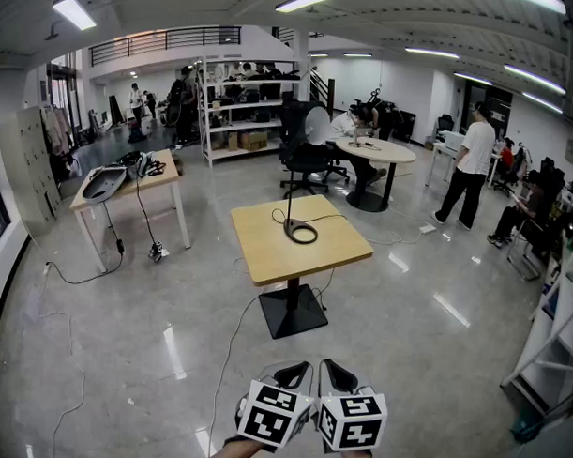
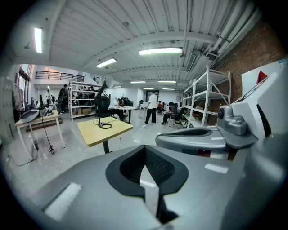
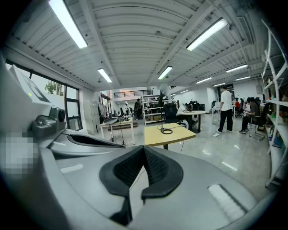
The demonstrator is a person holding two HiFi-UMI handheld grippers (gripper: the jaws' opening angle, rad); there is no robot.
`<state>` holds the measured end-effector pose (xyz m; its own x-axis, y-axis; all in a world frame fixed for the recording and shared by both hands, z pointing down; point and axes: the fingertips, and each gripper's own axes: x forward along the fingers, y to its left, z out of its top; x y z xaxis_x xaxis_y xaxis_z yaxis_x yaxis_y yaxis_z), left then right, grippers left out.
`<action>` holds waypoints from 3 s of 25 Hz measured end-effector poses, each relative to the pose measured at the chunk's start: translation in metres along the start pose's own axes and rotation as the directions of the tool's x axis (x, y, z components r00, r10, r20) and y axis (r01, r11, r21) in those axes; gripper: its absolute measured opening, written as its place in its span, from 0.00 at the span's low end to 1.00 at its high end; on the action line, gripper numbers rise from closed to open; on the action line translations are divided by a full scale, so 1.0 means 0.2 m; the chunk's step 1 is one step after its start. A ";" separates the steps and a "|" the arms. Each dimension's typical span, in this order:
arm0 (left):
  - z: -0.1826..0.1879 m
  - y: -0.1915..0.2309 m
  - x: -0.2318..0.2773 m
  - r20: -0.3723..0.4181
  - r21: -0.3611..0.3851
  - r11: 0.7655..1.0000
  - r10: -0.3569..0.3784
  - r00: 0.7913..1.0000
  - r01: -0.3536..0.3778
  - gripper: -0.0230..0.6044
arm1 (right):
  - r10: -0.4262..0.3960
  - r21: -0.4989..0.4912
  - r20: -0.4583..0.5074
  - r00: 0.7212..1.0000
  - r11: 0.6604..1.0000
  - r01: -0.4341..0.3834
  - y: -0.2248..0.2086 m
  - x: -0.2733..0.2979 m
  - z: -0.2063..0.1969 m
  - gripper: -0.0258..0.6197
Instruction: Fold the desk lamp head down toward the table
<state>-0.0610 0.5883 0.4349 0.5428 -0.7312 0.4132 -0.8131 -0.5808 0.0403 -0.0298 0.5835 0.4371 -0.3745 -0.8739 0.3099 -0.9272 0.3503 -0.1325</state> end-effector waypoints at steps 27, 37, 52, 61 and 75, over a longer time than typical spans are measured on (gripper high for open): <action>0.04 -0.23 0.18 0.017 -0.017 0.993 0.115 0.993 -0.115 0.07 | 0.081 0.016 0.011 0.997 0.997 -0.081 -0.34 -0.12 -0.09 0.05; 0.20 0.27 0.71 0.018 -0.044 0.994 0.100 0.995 -0.099 0.07 | 0.034 -0.029 0.014 0.999 0.999 -0.034 -0.56 0.55 0.13 0.05; 0.58 1.34 1.32 0.003 -0.025 0.999 0.021 1.000 -0.021 0.07 | -0.030 -0.046 -0.006 1.000 0.999 0.030 -0.51 1.75 0.60 0.05; 0.70 1.95 1.54 -0.005 -0.006 0.999 -0.033 0.999 0.033 0.07 | -0.064 -0.060 -0.019 0.998 0.996 0.063 -0.33 2.37 0.79 0.05; 0.90 2.17 1.91 0.006 0.041 0.998 -0.040 0.999 0.040 0.07 | -0.069 -0.073 0.019 0.997 0.995 0.070 -0.52 2.76 0.97 0.05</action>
<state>-0.1680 -0.0075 0.4478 0.5762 -0.7093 0.4060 -0.7816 -0.6235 0.0198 -0.1382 -0.0003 0.4393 -0.3097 -0.9021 0.3004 -0.9492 0.3121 -0.0411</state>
